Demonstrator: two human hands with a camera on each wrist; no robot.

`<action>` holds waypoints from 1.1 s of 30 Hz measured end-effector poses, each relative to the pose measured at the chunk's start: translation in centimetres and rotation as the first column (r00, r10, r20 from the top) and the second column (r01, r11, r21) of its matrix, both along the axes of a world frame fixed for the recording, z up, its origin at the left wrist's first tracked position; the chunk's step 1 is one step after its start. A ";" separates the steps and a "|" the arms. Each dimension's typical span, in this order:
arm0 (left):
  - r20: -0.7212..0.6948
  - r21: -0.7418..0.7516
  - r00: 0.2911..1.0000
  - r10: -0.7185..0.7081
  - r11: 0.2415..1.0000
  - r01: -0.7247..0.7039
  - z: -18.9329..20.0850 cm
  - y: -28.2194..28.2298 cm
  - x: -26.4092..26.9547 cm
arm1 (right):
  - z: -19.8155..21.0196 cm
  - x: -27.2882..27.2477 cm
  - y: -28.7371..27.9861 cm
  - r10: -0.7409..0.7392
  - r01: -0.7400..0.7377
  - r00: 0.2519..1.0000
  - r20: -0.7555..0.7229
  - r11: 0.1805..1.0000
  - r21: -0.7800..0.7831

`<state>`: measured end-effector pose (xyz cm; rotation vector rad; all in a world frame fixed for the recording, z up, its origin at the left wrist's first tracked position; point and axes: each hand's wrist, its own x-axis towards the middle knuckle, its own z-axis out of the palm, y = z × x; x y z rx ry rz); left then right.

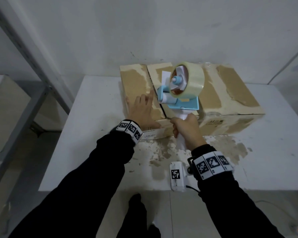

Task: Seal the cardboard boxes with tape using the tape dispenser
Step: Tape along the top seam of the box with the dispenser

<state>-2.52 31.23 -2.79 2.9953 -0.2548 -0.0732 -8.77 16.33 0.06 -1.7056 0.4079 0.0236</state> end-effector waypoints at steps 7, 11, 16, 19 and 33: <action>0.004 0.090 0.982 -0.187 0.978 0.186 0.2 0.0 0.4 | -1.2 -0.4 0.3 0.003 -0.004 0.999 -0.040 1.000 -0.018; -0.046 0.126 0.956 -0.290 0.947 0.294 0.1 0.2 1.2 | -1.4 -0.6 0.3 0.022 -0.024 0.999 -0.029 0.997 -0.075; -0.078 0.062 0.959 -0.273 0.959 0.278 -0.3 0.1 1.6 | -1.7 -0.4 0.4 0.040 -0.043 0.999 -0.025 0.990 -0.133; -0.081 0.057 0.963 -0.257 0.963 0.262 -0.5 0.1 1.8 | -1.6 -0.6 0.3 0.052 -0.054 0.999 -0.013 0.989 -0.139; -0.183 0.137 0.958 -0.223 0.959 0.249 0.0 0.0 1.8 | -1.3 -5.5 -0.9 0.058 -0.058 0.998 0.015 0.998 -0.031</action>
